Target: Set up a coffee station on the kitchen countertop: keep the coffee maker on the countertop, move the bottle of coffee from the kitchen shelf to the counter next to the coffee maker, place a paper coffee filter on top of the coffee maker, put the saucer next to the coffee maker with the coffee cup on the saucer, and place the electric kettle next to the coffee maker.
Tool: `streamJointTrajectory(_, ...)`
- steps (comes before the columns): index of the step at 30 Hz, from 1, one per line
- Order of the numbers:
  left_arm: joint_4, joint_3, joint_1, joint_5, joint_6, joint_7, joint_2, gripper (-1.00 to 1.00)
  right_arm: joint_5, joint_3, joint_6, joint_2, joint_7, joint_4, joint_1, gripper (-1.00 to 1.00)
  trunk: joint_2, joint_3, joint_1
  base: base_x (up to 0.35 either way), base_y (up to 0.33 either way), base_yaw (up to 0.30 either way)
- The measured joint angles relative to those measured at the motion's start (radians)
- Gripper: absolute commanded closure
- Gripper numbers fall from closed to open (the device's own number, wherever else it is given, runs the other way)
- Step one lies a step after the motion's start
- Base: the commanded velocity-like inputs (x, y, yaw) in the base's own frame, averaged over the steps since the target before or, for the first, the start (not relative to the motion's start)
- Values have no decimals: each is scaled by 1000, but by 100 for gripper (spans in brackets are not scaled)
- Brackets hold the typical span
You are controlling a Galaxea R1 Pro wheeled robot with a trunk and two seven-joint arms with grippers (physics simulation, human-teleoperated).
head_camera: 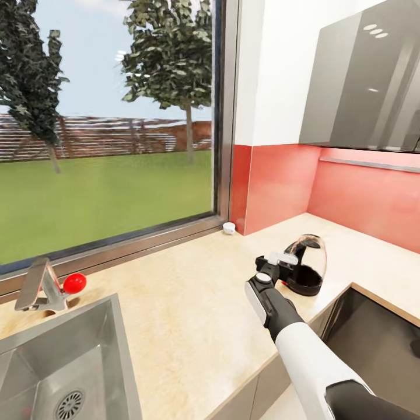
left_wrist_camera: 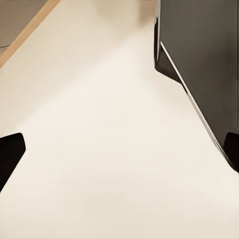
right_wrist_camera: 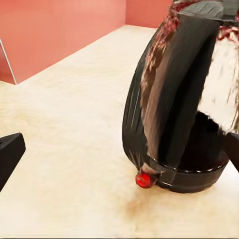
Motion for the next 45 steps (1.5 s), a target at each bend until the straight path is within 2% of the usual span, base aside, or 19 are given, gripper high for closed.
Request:
streamJointTrajectory(6, 0, 0, 0, 0, 0, 0, -2, -100, 3, -2, -27, 0, 0, 19, 0, -100, 0, 0, 0, 67, 0, 0)
streamJointTrajectory(45, 0, 0, 0, 0, 5, 2, -6, -100, 3, -5, -28, 0, -13, 18, 0, -100, 0, 0, 0, 46, -39, 0)
